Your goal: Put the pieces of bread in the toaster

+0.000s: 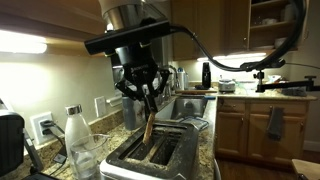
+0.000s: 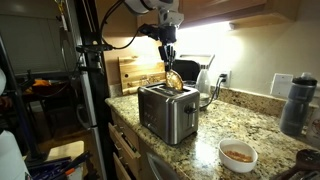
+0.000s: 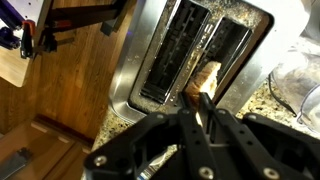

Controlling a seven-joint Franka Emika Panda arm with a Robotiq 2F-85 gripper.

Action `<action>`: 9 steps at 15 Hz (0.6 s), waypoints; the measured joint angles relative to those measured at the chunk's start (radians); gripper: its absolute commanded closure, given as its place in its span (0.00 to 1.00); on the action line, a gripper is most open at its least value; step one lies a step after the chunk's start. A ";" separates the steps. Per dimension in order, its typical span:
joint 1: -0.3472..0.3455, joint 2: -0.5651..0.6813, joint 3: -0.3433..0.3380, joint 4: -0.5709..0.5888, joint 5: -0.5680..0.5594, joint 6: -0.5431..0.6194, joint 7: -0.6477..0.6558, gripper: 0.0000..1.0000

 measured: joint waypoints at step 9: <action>0.006 0.021 -0.013 0.028 0.000 -0.028 0.003 0.90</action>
